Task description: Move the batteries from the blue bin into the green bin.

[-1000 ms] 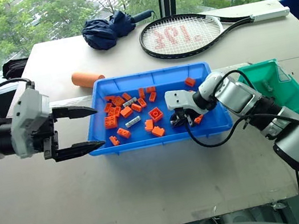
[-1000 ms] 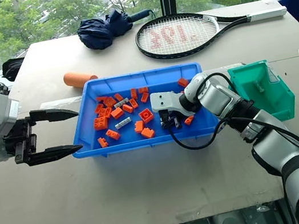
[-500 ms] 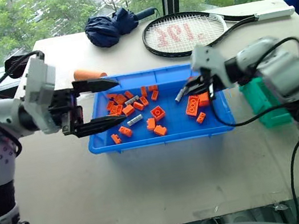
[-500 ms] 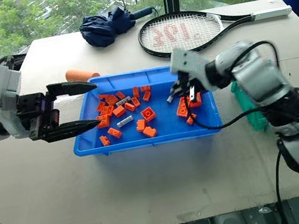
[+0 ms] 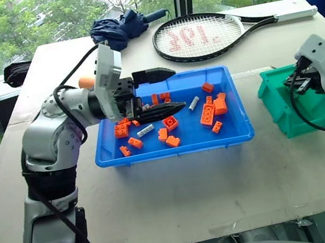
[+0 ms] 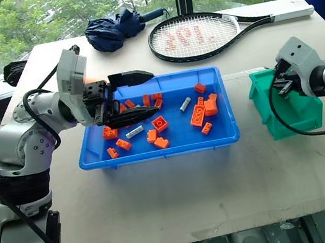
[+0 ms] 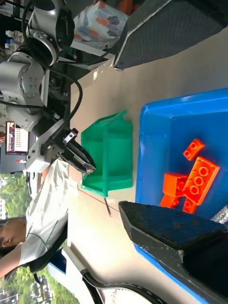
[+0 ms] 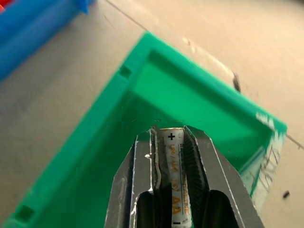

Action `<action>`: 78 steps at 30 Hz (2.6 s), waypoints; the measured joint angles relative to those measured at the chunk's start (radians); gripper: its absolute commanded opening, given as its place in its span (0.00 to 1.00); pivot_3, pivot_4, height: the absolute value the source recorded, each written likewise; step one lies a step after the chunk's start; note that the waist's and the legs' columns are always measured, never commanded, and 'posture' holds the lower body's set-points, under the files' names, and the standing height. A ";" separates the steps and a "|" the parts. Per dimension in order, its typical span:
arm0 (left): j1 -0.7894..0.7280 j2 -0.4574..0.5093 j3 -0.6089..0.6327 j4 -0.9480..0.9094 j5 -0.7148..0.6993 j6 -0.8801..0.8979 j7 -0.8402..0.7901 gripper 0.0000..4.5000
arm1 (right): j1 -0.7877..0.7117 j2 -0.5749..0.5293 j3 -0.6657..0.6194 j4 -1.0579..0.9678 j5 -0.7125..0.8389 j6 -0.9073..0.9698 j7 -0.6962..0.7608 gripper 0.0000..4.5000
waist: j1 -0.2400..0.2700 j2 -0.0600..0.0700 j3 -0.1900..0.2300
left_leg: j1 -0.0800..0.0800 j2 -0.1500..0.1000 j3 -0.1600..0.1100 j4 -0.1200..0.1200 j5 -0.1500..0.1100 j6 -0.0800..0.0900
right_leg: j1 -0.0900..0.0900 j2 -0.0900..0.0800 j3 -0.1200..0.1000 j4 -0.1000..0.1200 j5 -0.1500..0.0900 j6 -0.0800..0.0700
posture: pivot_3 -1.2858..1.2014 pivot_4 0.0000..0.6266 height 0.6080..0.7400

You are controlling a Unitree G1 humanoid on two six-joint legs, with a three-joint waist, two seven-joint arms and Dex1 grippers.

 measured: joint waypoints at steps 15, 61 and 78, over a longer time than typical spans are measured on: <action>0.091 0.179 0.028 0.058 0.143 -0.066 -0.046 1.00 | -0.195 0.237 0.133 -0.087 0.094 -0.031 -0.081 0.97 | -0.028 0.000 0.000 | 0.000 0.005 0.001 0.001 0.000 0.000 | -0.004 0.004 0.002 0.007 0.000 -0.001 | 0.52 0.24 1.00; 0.142 0.141 0.142 -0.084 0.023 0.017 0.033 1.00 | -0.353 0.367 0.059 -0.006 0.065 0.042 -0.082 0.46 | 0.004 0.000 0.000 | -0.003 -0.001 -0.003 0.002 0.001 -0.002 | -0.006 0.000 0.001 0.009 0.000 0.000 | 0.52 0.24 1.00; -0.171 -0.079 -0.082 0.166 0.126 -0.101 -0.098 1.00 | 0.052 0.116 -0.215 -0.126 0.131 0.155 -0.164 0.97 | -0.005 0.001 0.000 | 0.000 0.001 0.004 0.003 0.000 0.001 | -0.005 0.003 0.003 0.009 0.000 0.000 | 0.52 0.24 1.00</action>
